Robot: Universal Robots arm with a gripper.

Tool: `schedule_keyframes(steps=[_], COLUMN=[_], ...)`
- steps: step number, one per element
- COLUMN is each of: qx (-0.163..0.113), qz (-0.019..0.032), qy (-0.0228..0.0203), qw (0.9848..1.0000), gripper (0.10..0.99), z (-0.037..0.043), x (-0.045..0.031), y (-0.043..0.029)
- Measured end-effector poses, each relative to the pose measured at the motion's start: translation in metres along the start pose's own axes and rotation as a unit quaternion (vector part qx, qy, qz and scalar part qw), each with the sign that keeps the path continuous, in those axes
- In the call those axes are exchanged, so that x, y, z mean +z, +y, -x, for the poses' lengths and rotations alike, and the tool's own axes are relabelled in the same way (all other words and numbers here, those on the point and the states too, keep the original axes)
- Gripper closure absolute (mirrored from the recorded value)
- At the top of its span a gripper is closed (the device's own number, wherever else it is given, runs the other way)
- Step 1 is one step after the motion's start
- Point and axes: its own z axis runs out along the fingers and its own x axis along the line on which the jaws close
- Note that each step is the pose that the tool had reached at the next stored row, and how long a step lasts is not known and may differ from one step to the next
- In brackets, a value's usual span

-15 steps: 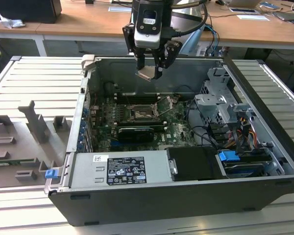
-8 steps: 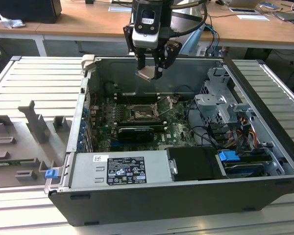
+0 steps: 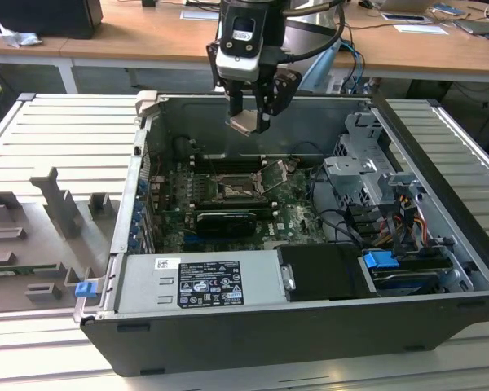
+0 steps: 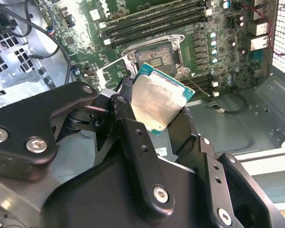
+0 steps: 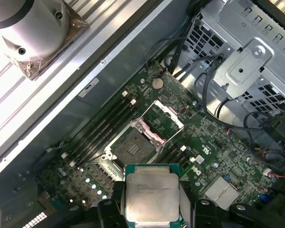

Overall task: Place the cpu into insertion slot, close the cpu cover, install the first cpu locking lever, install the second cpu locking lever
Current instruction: 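Place the cpu into insertion slot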

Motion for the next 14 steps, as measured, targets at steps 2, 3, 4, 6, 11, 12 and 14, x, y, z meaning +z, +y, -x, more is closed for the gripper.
schedule_keyframes(steps=[2,3,4,6,11,12,14], qx=[0.008,0.013,0.016,0.023,0.039,0.042,0.05], qz=[0.0,0.0,0.0,0.0,0.0002,0.0002,0.0003], qy=[-0.0005,-0.0009,-0.0011,-0.0016,-0.003,-0.0032,-0.0038], qw=[1.0,0.9999,0.9999,0.9997,0.9992,0.9991,0.9988], gripper=[0.545,0.545,0.545,0.545,0.545,0.545,0.545], z=[0.0,0.0,0.0,0.0,0.0,0.0,0.0], x=[0.0001,0.0002,0.0003,0.0004,0.0007,0.0008,0.001], y=[0.0,0.0,0.0,0.0,-0.0001,-0.0001,-0.0001])
